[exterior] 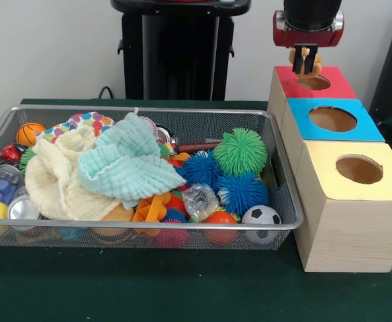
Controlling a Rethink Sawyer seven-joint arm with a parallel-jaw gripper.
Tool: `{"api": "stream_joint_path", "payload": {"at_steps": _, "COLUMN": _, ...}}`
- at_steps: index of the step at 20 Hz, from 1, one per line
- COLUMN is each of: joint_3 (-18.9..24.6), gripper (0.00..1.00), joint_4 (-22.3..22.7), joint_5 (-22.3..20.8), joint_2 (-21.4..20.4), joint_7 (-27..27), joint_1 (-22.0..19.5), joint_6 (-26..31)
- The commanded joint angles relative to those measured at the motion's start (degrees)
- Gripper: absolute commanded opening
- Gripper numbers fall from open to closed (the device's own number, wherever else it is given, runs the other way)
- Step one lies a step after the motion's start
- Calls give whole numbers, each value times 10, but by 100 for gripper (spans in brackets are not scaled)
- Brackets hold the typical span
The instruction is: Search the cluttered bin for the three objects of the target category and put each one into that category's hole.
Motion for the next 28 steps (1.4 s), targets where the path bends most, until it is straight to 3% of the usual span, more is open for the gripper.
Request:
{"api": "stream_joint_path", "payload": {"at_steps": 1, "joint_3": 28, "gripper": 0, "joint_4": 9, "joint_5": 35, "joint_2": 10, "joint_7": 124, "joint_1": 7, "joint_6": -26}}
{"api": "stream_joint_path", "payload": {"at_steps": 18, "joint_3": -2, "gripper": 0, "joint_4": 16, "joint_5": 69, "joint_2": 25, "joint_7": 168, "joint_1": 71, "joint_6": -73}}
{"api": "stream_joint_path", "payload": {"at_steps": 19, "joint_3": -5, "gripper": 100, "joint_4": 17, "joint_5": 73, "joint_2": 25, "joint_7": 162, "joint_1": 71, "joint_6": -76}}
{"api": "stream_joint_path", "payload": {"at_steps": 28, "joint_3": 2, "gripper": 100, "joint_4": 31, "joint_5": 78, "joint_2": 21, "joint_7": 137, "joint_1": 59, "joint_6": -91}}
